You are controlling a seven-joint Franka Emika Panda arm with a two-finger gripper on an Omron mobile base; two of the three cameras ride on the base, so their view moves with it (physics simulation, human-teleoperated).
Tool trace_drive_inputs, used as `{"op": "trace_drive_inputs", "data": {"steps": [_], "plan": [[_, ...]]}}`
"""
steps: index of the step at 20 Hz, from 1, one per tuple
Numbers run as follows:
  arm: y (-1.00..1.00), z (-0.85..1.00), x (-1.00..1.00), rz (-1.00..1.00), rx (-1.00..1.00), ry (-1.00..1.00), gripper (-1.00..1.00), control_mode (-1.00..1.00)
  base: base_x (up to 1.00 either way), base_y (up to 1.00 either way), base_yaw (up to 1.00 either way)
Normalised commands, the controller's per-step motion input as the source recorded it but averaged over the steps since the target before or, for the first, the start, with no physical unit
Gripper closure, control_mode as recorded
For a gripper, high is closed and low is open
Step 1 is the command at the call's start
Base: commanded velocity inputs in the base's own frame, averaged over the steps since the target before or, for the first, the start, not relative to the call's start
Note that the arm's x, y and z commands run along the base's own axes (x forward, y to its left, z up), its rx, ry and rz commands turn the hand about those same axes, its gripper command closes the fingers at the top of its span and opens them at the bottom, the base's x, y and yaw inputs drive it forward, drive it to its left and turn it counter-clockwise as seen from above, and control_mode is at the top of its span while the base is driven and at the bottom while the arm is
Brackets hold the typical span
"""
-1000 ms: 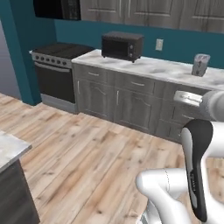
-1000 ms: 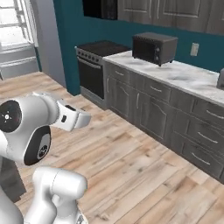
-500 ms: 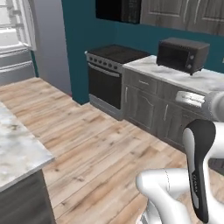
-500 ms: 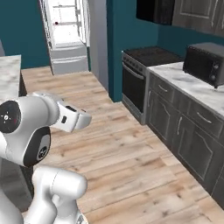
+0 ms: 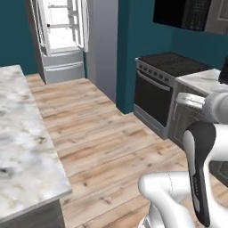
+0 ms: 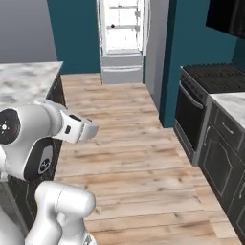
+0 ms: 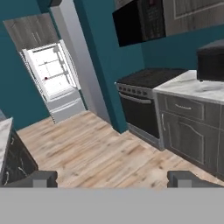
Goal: Take the cheese, steak, and tomato from the fridge and place them on the plate on the dining counter to create an appetizer plate.
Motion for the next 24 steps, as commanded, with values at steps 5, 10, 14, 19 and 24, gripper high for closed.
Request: {"op": "trace_drive_inputs", "data": {"steps": [5, 10, 14, 19, 24], "plan": [[0.00, 0.00, 0.00, 0.00, 0.00, 0.00, -1.00, 1.00, 1.00, -0.75, 0.25], [0.00, 0.00, 0.00, 0.00, 0.00, 0.00, -1.00, 1.00, 1.00, -0.73, 0.22], [0.00, 0.00, 0.00, 0.00, 0.00, 0.00, -1.00, 1.00, 1.00, -0.17, 0.25], [0.00, 0.00, 0.00, 0.00, 0.00, 0.00, -1.00, 1.00, 1.00, 0.00, 0.19], [0.00, 0.00, 0.00, 0.00, 0.00, 0.00, -1.00, 1.00, 1.00, 0.00, 0.16]]}}
